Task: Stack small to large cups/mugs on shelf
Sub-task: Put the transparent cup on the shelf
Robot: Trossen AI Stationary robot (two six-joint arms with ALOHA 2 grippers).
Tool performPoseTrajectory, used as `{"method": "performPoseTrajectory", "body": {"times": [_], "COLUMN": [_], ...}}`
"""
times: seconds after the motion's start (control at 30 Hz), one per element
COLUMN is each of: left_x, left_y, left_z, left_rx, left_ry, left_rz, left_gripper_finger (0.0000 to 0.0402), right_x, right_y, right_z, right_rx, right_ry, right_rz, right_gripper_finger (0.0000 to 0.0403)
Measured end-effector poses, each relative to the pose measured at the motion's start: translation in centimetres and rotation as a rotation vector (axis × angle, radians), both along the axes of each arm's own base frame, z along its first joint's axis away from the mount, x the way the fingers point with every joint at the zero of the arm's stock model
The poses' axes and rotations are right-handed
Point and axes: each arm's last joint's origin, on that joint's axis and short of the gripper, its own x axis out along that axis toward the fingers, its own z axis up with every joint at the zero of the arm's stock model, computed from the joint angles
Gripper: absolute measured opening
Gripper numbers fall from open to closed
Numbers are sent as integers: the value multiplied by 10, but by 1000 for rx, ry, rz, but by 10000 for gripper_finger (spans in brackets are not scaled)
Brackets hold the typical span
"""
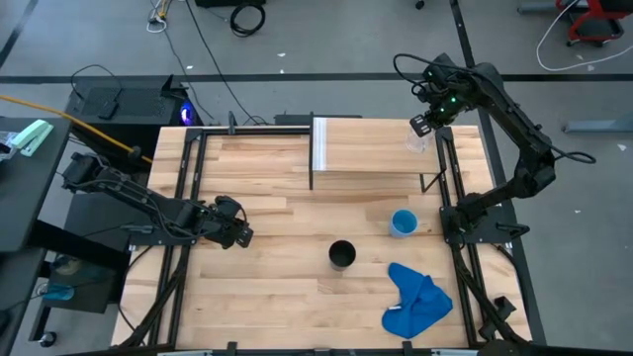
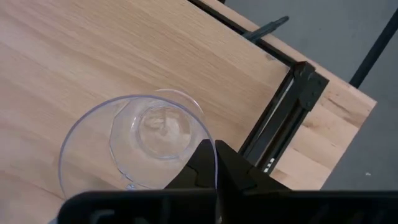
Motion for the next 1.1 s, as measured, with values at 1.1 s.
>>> {"method": "performPoseTrajectory", "body": {"times": [1.1], "left_x": [0], "left_y": [0], "left_z": [0], "left_rx": [0], "left_ry": [0], "left_rz": [0], "left_gripper_finger": [60], "right_x": [-2], "right_y": [18], "right_z": [-22], "right_rx": [-32], "right_ry": [-28], "right_rz": [-21], "right_gripper_finger": [0]}}
